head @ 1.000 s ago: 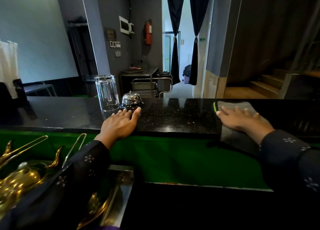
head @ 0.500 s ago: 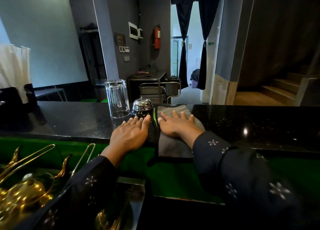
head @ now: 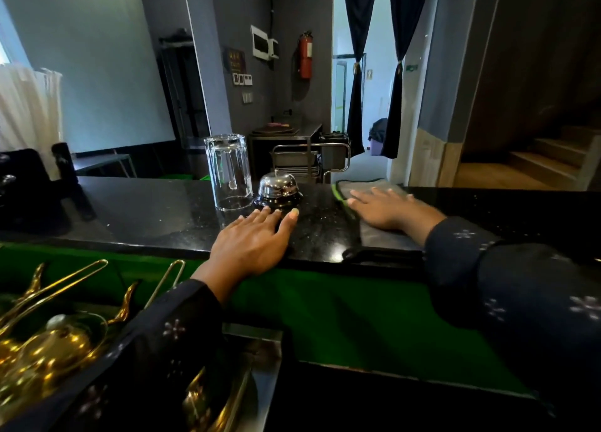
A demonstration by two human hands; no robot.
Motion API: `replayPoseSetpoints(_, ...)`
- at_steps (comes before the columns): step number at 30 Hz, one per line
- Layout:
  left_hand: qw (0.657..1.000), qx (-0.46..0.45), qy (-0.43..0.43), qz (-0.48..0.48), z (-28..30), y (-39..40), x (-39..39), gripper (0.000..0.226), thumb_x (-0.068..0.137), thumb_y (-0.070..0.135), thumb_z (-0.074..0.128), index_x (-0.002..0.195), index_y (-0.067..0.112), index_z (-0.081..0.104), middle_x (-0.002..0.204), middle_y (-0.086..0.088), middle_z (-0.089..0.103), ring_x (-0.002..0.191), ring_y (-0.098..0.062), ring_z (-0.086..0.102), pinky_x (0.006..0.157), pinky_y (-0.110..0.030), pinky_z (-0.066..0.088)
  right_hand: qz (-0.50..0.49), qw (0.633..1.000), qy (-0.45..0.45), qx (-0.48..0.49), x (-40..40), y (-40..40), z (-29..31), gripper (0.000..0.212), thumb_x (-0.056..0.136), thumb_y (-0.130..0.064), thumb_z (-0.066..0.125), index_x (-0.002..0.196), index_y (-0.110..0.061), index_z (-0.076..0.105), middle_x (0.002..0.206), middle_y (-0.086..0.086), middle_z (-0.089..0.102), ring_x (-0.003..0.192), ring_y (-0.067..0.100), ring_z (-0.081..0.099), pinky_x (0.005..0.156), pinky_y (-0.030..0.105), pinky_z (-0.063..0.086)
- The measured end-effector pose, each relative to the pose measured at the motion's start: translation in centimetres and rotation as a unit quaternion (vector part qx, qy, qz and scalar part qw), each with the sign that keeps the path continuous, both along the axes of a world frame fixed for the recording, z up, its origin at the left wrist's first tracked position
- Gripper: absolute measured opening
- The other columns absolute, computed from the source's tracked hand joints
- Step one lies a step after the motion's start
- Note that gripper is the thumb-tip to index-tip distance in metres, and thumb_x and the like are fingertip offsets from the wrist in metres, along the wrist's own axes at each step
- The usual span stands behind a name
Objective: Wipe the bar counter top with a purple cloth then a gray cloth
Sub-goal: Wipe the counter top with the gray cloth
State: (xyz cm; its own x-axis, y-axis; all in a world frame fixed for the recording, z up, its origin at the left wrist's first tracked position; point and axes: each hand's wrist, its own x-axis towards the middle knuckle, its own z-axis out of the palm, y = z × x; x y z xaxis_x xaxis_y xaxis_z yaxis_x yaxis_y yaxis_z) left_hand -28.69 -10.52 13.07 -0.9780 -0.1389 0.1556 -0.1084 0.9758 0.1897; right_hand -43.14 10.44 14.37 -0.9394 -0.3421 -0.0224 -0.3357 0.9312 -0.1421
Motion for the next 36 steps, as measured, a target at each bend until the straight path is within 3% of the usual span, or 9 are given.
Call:
replayPoseSetpoints(4,1.0,0.001,-0.008,0.001,0.0,0.2,0.0,0.078,0.089,0.067,-0.001,0.151,0.025,0.018,0.159,0.0,0.011,0.146,-0.013,0.009,0.118,-0.037,0.002,-0.12,0.993,-0.019,0.011,0.8,9.0,0.5,0.065,0.091,-0.071,0.007,0.15,-0.046,0.008,0.163,0.0,0.0,0.148,0.031,0.001,0.114,0.06,-0.003)
replayPoseSetpoints(7,1.0,0.007,-0.001,0.011,0.3,0.8,0.2,0.075,0.091,0.064,0.003,0.151,0.022,0.02,0.159,-0.003,0.013,0.146,-0.016,0.01,0.118,-0.037,0.006,-0.168,0.986,-0.013,0.013,2.9,9.9,0.6,0.064,0.092,-0.068,0.009,0.151,-0.043,0.008,0.163,0.004,0.001,0.147,0.036,0.001,0.114,0.062,-0.003)
replayPoseSetpoints(11,1.0,0.0,-0.015,0.023,0.5,1.2,0.3,0.072,0.094,0.061,0.007,0.15,0.02,0.021,0.159,-0.004,0.014,0.147,-0.018,0.01,0.119,-0.041,0.003,-0.063,0.998,0.024,-0.005,6.7,3.3,0.2,0.061,0.094,-0.063,0.014,0.151,-0.041,0.012,0.162,0.01,0.008,0.146,0.04,0.006,0.113,0.064,0.001)
replayPoseSetpoints(14,0.998,-0.028,-0.028,0.057,1.1,1.7,0.3,0.071,0.095,0.06,0.011,0.149,0.015,0.025,0.158,-0.007,0.017,0.147,-0.021,0.008,0.118,-0.047,-0.002,0.024,1.0,0.006,-0.006,9.8,-1.3,0.0,0.061,0.094,-0.064,0.012,0.151,-0.042,0.007,0.162,0.008,0.001,0.147,0.037,-0.002,0.114,0.061,-0.005)
replayPoseSetpoints(18,0.996,-0.084,0.04,0.01,1.7,5.7,0.5,0.061,0.098,0.05,0.019,0.147,0.013,0.028,0.157,-0.008,0.022,0.146,-0.023,0.012,0.117,-0.046,0.0,0.054,0.998,0.0,-0.011,12.4,-0.5,0.0,0.058,0.095,-0.062,0.012,0.15,-0.044,0.006,0.163,0.005,0.001,0.148,0.033,-0.003,0.115,0.057,-0.006)
replayPoseSetpoints(20,0.998,-0.036,0.038,-0.046,1.3,8.1,0.7,0.058,0.099,0.046,0.021,0.148,0.016,0.025,0.158,-0.007,0.02,0.146,-0.02,0.012,0.118,-0.043,0.002,0.053,0.998,0.009,-0.019,13.3,1.7,-0.3,0.055,0.096,-0.06,0.012,0.15,-0.047,0.007,0.163,0.002,0.003,0.148,0.03,-0.001,0.116,0.056,-0.006)
replayPoseSetpoints(23,0.996,0.009,0.04,-0.081,0.5,9.9,1.0,0.066,0.095,0.059,0.021,0.15,0.023,0.021,0.159,-0.002,0.017,0.147,-0.016,0.01,0.118,-0.038,0.002,0.024,0.998,0.049,-0.02,14.4,6.9,-1.0,0.054,0.095,-0.063,0.011,0.148,-0.051,0.009,0.163,-0.002,0.005,0.149,0.027,0.001,0.116,0.054,-0.004)
replayPoseSetpoints(30,0.996,-0.049,0.002,-0.074,0.1,10.4,0.8,0.067,0.092,0.064,0.013,0.151,0.032,0.016,0.159,0.003,0.011,0.146,-0.013,0.008,0.118,-0.036,0.003,-0.085,0.996,0.012,0.004,9.3,17.1,-0.4,0.055,0.094,-0.066,0.008,0.147,-0.053,0.008,0.163,-0.004,0.003,0.149,0.027,0.002,0.115,0.054,-0.002)
replayPoseSetpoints(36,0.997,-0.061,0.023,-0.051,0.1,11.0,0.9,0.061,0.094,0.061,0.017,0.149,0.035,0.019,0.158,0.006,0.016,0.146,-0.011,0.013,0.118,-0.033,0.008,-0.104,0.994,-0.013,0.003,4.5,15.0,0.7,0.063,0.093,-0.066,0.011,0.152,-0.042,0.005,0.162,0.009,-0.003,0.147,0.038,-0.003,0.114,0.062,-0.005)
